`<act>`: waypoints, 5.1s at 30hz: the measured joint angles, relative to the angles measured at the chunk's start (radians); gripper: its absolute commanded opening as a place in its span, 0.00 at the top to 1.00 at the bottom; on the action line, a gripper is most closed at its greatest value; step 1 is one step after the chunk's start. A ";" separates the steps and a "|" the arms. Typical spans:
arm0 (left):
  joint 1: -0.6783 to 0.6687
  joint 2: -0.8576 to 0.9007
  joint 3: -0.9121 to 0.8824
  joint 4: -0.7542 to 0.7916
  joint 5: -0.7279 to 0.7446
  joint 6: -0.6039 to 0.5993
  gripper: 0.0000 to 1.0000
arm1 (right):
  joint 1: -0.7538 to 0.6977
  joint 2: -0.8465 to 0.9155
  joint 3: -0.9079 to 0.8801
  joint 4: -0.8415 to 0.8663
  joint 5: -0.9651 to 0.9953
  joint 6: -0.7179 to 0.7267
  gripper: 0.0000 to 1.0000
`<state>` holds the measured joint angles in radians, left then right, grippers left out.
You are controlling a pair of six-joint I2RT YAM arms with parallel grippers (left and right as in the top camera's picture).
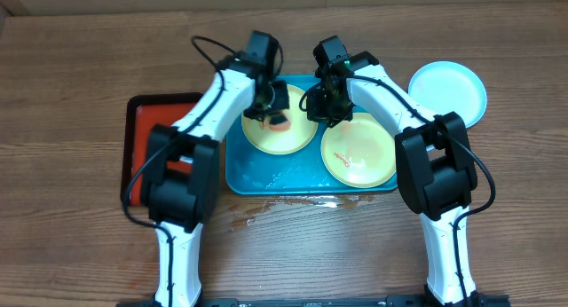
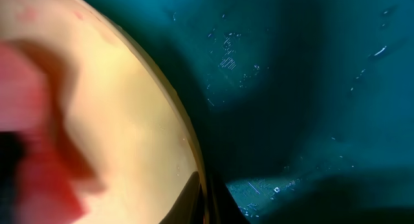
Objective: Clean dirty plates on tray and stack at the side
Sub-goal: 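Scrub the yellow plate with the sponge in the left gripper, then move the sponge back over the red tray with the left gripper, then lift the yellow plate with the right gripper and carry it right, then lower the yellow plate onto the white plate stack and release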
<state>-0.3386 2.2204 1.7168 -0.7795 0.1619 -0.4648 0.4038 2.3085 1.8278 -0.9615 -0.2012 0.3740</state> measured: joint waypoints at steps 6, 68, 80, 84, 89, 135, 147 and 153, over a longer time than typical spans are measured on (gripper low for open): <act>-0.022 0.027 0.006 0.008 -0.013 -0.008 0.96 | 0.001 0.000 -0.006 0.014 0.010 0.000 0.96; -0.017 0.028 0.072 -0.202 -0.526 -0.001 0.96 | 0.011 0.000 -0.010 0.037 0.025 0.002 0.96; 0.251 -0.329 0.141 -0.259 -0.298 -0.060 0.96 | 0.074 0.000 0.183 -0.195 0.320 -0.082 0.96; 0.362 -0.350 0.148 -0.351 -0.231 -0.061 0.96 | 0.172 0.000 0.289 -0.265 0.552 -0.116 0.96; 0.430 -0.333 0.134 -0.417 -0.194 -0.061 0.96 | 0.299 0.000 0.365 -0.328 0.877 -0.144 0.96; 0.476 -0.333 0.133 -0.436 -0.192 -0.057 0.96 | -0.208 -0.071 0.386 -0.343 0.185 -0.480 0.96; 0.476 -0.333 0.133 -0.432 -0.192 -0.057 0.96 | -0.639 -0.043 0.380 -0.377 -0.058 -0.354 0.96; 0.476 -0.333 0.133 -0.432 -0.192 -0.057 0.96 | -0.777 -0.023 0.311 -0.346 -0.053 -0.291 0.96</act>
<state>0.1375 1.8874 1.8500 -1.2114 -0.0296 -0.5217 -0.3733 2.2852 2.1391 -1.3071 -0.2543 0.0826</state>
